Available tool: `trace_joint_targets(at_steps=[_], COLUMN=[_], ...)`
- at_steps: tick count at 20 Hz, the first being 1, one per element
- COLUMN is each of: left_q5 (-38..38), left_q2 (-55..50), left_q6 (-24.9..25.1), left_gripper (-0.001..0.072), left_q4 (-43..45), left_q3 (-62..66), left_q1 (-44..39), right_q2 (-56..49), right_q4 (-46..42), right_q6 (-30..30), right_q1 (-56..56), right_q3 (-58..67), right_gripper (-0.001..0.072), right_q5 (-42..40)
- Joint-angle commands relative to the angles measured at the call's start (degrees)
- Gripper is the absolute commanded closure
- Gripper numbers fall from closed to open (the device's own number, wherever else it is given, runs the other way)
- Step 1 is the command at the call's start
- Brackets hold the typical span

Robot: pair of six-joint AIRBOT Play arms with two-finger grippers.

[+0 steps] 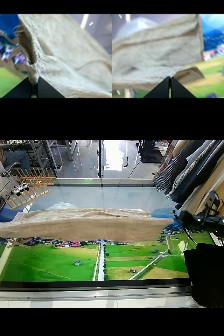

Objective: Fold the clothes and pants, and hang the long-sleeved shirts on hangers.

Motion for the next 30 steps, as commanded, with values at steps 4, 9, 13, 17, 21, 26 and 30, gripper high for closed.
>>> trace_joint_targets(at_steps=[4, 9, 13, 17, 21, 26, 30], left_q5=[-3.48, -1.66, -1.29, 0.04, 0.72, 1.03, 0.11], left_q2=[6.97, 6.73, 6.71, 6.75, 6.75, 6.75, 6.8], left_q6=[12.22, 15.13, 20.41, 20.35, 19.89, 19.26, 19.23], left_gripper=[0.0697, 0.0696, 0.0394, 0.001, 0.001, 0.0011, 0.0012], left_q4=[16.9, 20.22, 15.98, 13.0, 10.14, -4.94, -8.59], left_q3=[-15.47, -17.46, -17.46, -17.4, -17.4, -17.4, -17.4], left_q1=[4.37, 11.28, 11.63, 9.79, 8.63, 8.59, 8.44], right_q2=[5.22, 6.99, 6.99, 5.64, -6.25, -32.48, -45.11], right_q4=[-11.1, -23.89, -17.9, -1.03, 11.96, 14.43, 14.45], right_q6=[-13.29, -10.78, -7.76, -7.54, -7.98, -6.71, -1.38], right_q1=[-2.91, -2.91, -2.84, -2.84, -0.37, 7.74, 9.62], right_q3=[-26.1, -33.99, -30.08, -22.86, -17.92, -0.83, 14.05], right_gripper=[0.0699, 0.0698, 0.039, 0.0188, 0.0188, 0.0193, 0.0233], right_q5=[16.06, 14.27, 8.63, -0.9, -13.14, -17.66, -16.44])
